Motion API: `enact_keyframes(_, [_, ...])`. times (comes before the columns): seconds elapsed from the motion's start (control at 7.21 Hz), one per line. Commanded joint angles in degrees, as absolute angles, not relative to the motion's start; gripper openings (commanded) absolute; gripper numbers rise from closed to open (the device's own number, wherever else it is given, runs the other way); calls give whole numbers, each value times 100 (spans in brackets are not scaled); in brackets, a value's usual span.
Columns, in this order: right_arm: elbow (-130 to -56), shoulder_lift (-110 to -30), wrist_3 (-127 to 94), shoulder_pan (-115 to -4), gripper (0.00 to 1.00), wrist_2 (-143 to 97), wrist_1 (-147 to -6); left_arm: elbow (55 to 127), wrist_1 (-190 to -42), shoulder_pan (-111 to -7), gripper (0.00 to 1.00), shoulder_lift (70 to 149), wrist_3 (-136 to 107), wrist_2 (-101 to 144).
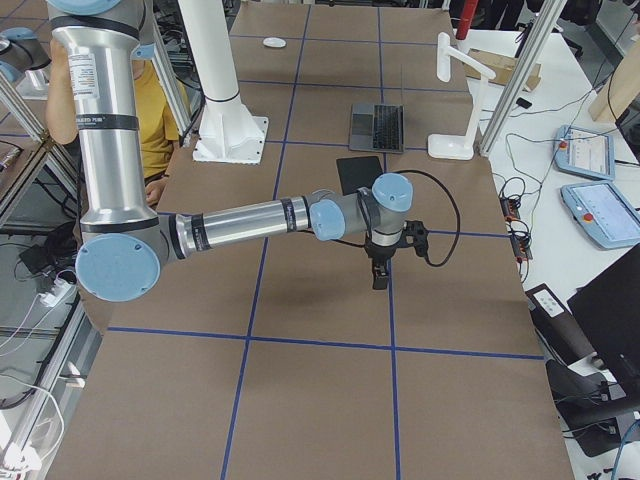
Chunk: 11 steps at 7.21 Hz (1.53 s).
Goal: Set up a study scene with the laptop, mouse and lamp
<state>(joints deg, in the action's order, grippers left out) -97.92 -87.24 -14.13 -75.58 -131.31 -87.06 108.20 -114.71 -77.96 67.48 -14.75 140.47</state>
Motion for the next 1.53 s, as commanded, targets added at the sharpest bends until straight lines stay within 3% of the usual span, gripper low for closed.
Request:
enact_keyframes(0.0, [-9808,-8972,-1389,-7576,100,-13096,-8684,10819,-11864,-6413,100,6444,-2256,13151])
enact_keyframes(0.69, [-9835,-9211,-1389,-7655,100,-13104,-8675,10802,-13841,-4117,100,5091,-4552,12876])
enact_keyframes(1.39, [-9835,-9194,-1380,-7655,100,-13096,-8675,10749,-13869,-3324,100,4887,-4719,12841])
